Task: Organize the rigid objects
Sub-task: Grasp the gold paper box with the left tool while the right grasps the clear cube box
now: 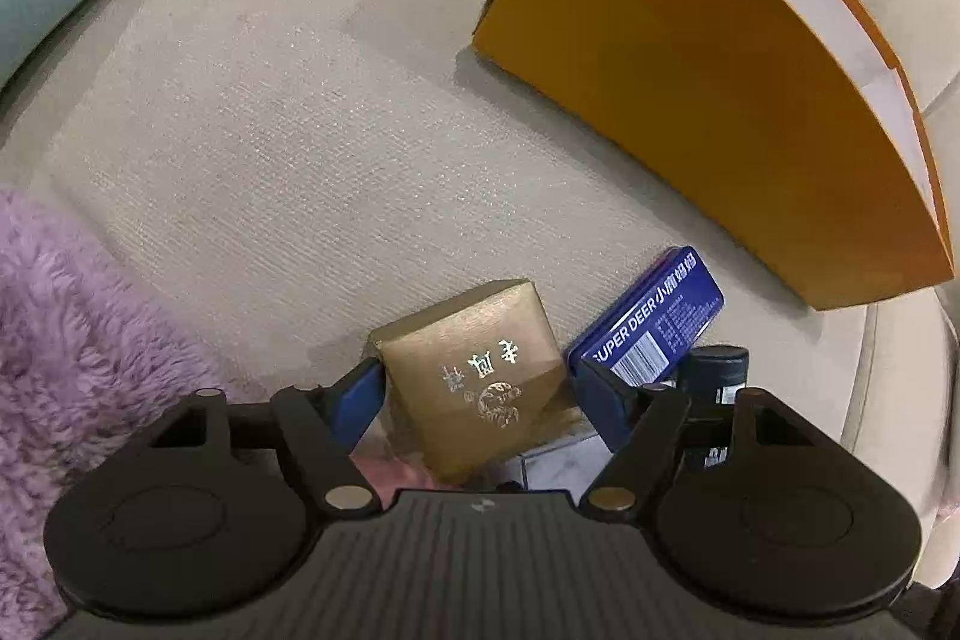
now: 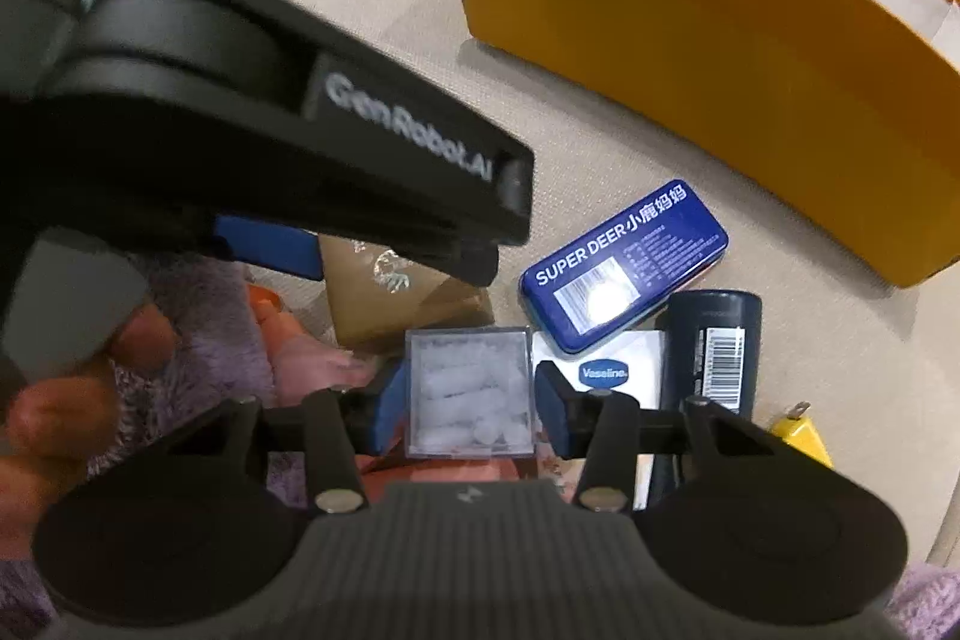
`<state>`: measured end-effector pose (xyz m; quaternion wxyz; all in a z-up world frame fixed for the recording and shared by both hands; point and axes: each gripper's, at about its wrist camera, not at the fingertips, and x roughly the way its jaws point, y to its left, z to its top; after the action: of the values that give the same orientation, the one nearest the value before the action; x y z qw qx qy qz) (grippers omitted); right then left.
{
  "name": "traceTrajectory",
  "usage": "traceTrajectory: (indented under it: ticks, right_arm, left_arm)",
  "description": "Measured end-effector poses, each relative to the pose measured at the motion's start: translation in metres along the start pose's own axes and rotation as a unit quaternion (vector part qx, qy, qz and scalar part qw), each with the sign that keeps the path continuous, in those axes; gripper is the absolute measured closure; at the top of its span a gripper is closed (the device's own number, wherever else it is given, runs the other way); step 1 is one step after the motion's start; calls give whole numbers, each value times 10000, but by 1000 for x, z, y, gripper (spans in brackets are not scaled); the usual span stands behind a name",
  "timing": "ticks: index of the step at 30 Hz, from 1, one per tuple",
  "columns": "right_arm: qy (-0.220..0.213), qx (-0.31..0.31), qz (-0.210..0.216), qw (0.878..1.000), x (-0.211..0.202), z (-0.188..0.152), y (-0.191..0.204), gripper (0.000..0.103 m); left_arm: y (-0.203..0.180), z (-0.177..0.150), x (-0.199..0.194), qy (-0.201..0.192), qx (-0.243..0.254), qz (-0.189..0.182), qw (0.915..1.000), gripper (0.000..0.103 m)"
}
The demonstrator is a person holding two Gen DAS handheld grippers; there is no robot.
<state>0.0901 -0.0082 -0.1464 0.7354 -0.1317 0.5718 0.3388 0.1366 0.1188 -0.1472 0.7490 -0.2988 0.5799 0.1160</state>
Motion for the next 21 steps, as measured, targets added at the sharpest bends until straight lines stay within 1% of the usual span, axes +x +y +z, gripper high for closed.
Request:
traceTrajectory:
  ticks: [4,8,13,16,18,19,21]
  right_arm:
    - [5,26,40,10000,1,1,-4,54]
    - [-21,152,132,9998,-2,3,-11,55]
    - [-145,176,147,9996,-11,8,-18,55]
    - [-288,101,45,9995,-15,16,-19,55]
    - [-309,53,14,9995,-14,23,-18,55]
    - [-310,35,6,9995,-13,25,-18,55]
    - [-292,-19,11,9996,-9,29,-17,55]
  left_arm:
    - [1,0,3,-25,87,-29,10000,23]
    - [4,4,-3,-61,418,-36,9991,26]
    - [12,21,-16,-49,966,162,9952,27]
    - [17,30,-16,179,1246,252,9917,27]
    - [18,33,-12,319,1420,333,9888,27]
    - [21,33,-13,356,1452,357,9881,27]
    - [24,35,-10,387,1362,314,9894,27]
